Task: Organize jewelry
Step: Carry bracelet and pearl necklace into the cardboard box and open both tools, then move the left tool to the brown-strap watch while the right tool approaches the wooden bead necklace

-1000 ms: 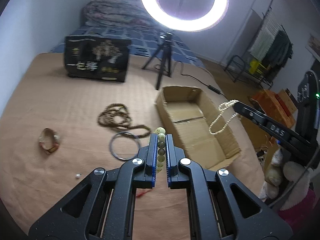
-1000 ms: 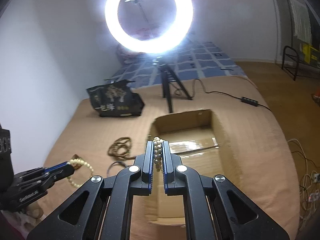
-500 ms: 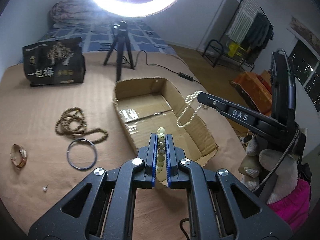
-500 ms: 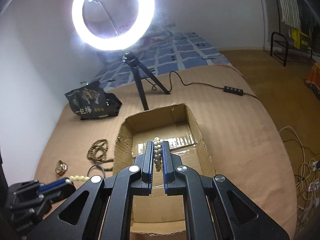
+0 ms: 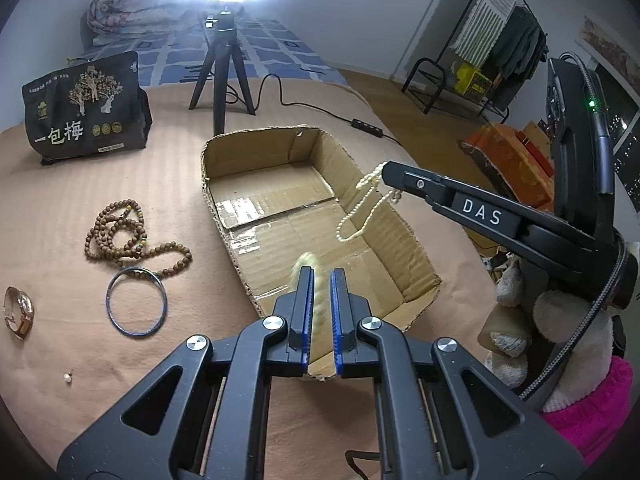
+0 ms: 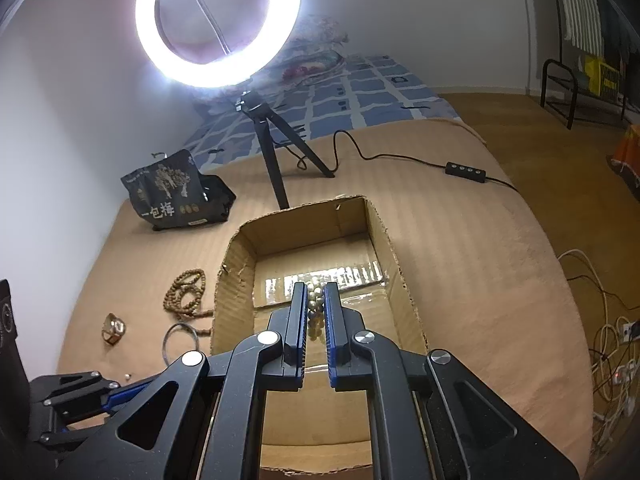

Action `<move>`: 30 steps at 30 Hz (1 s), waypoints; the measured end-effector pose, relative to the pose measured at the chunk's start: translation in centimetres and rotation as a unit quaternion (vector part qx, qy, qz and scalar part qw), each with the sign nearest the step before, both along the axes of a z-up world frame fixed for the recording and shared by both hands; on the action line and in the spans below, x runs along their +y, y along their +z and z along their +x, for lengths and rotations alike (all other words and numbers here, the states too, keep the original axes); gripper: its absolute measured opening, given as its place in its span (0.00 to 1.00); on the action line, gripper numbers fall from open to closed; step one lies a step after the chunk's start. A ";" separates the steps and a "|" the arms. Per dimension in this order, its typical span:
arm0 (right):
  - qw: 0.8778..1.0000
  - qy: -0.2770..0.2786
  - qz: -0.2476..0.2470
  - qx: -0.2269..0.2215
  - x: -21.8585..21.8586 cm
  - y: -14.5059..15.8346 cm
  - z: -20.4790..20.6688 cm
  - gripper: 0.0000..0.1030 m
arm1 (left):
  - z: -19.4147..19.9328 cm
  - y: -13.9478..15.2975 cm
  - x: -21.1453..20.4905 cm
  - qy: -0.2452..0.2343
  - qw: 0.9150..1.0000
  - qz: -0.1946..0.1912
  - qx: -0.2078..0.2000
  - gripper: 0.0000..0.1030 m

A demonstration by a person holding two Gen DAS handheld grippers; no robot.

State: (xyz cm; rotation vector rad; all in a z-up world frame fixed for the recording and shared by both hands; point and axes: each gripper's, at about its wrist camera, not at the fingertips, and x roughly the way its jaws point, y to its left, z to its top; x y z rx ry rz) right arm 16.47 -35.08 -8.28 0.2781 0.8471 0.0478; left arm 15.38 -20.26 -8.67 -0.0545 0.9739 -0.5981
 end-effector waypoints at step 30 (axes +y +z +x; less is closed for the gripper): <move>0.998 0.001 -0.063 -0.020 2.7 1.9 -1.1 0.64 | -0.6 1.3 6.7 0.060 0.995 0.058 -0.054 0.37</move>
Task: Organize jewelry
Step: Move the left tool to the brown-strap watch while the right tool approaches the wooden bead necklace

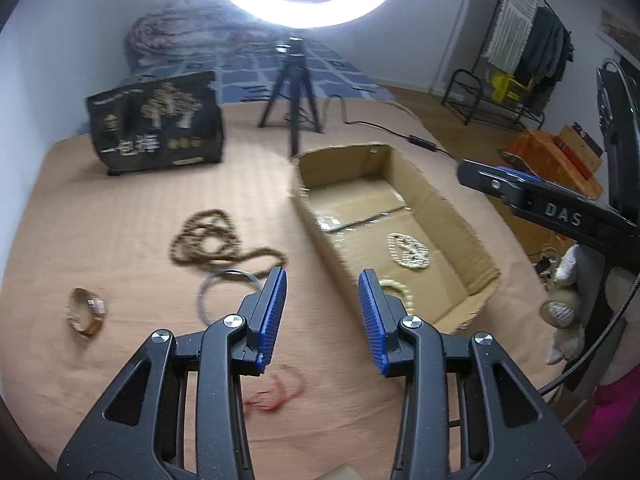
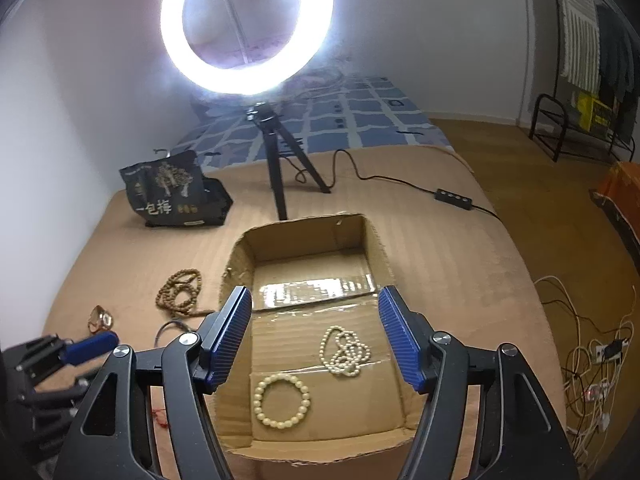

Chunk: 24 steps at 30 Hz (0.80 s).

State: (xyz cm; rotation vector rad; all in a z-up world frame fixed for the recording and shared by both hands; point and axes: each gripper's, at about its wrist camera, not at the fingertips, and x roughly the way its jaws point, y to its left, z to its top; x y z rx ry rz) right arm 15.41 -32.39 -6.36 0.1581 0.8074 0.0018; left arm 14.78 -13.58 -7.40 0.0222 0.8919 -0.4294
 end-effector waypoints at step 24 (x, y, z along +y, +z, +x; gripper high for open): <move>0.995 0.100 0.015 0.022 11.1 -1.8 3.5 0.75 | 2.7 -0.3 13.9 0.123 0.992 0.001 0.010 0.48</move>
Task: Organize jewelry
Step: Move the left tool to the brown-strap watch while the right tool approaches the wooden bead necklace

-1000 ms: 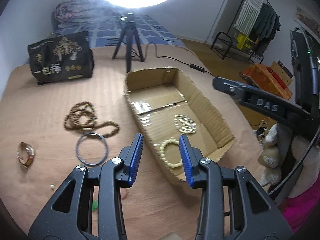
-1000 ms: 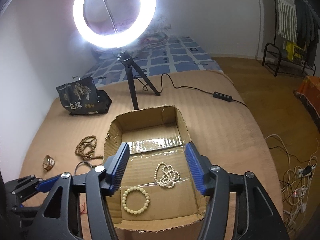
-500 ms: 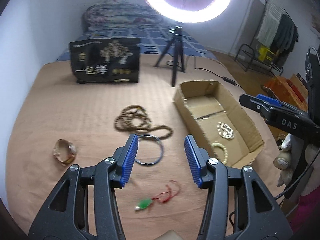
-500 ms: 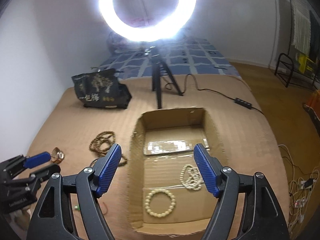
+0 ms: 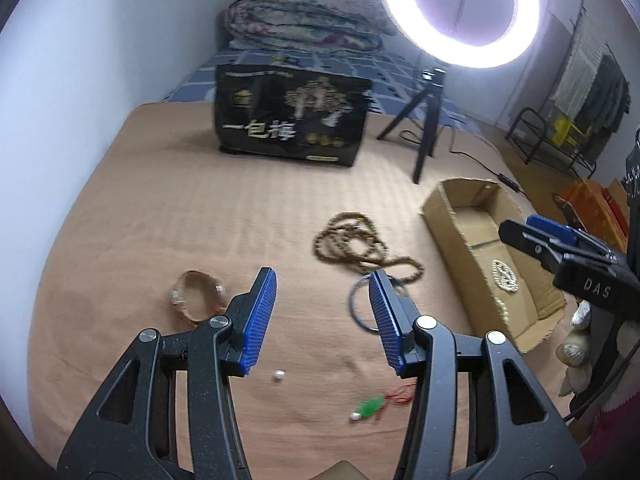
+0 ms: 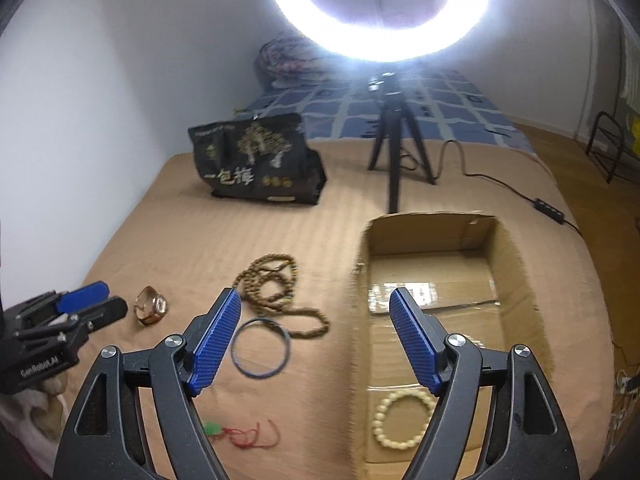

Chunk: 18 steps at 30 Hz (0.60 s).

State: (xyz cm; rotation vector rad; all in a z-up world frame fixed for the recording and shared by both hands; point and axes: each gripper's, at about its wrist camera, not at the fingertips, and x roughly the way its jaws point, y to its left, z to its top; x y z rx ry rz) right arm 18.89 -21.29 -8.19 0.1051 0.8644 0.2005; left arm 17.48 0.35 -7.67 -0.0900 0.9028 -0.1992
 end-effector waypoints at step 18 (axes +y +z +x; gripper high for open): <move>0.995 0.025 0.029 0.092 6.1 -6.6 7.6 0.75 | 3.7 -4.5 10.9 0.090 0.992 -0.038 0.076 0.48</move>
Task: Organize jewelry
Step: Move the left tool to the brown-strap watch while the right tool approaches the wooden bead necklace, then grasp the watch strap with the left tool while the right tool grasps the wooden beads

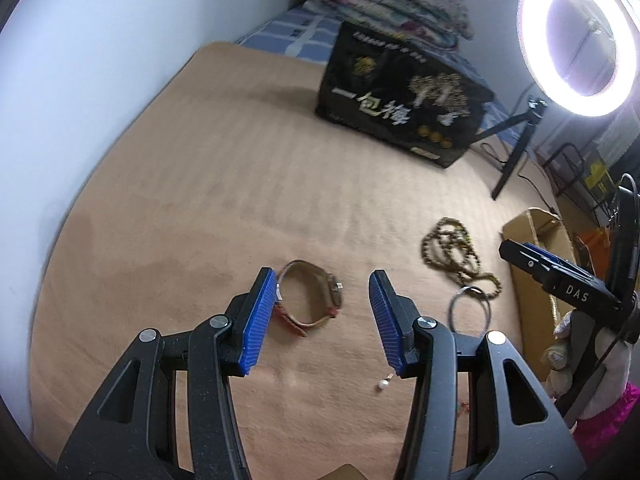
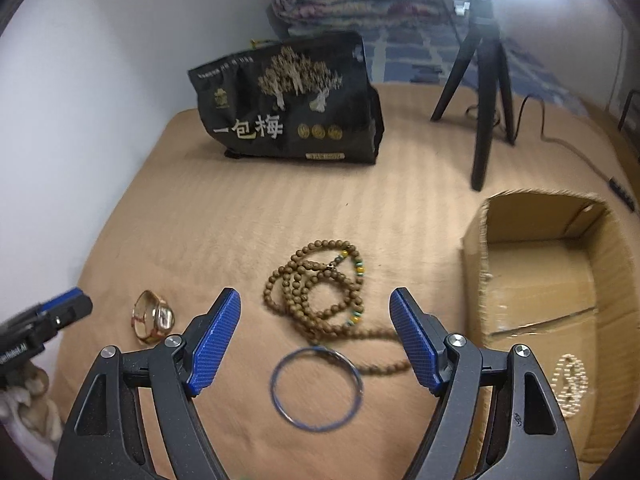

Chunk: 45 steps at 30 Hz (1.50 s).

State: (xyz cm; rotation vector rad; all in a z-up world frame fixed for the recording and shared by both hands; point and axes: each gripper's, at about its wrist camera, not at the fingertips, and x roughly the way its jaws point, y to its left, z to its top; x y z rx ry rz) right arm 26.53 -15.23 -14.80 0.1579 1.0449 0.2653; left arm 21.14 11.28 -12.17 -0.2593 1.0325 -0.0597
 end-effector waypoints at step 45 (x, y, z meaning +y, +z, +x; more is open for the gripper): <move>0.987 0.071 -0.135 0.057 9.7 -8.3 2.6 0.75 | 4.5 -8.6 0.1 0.020 0.995 0.034 0.096 0.15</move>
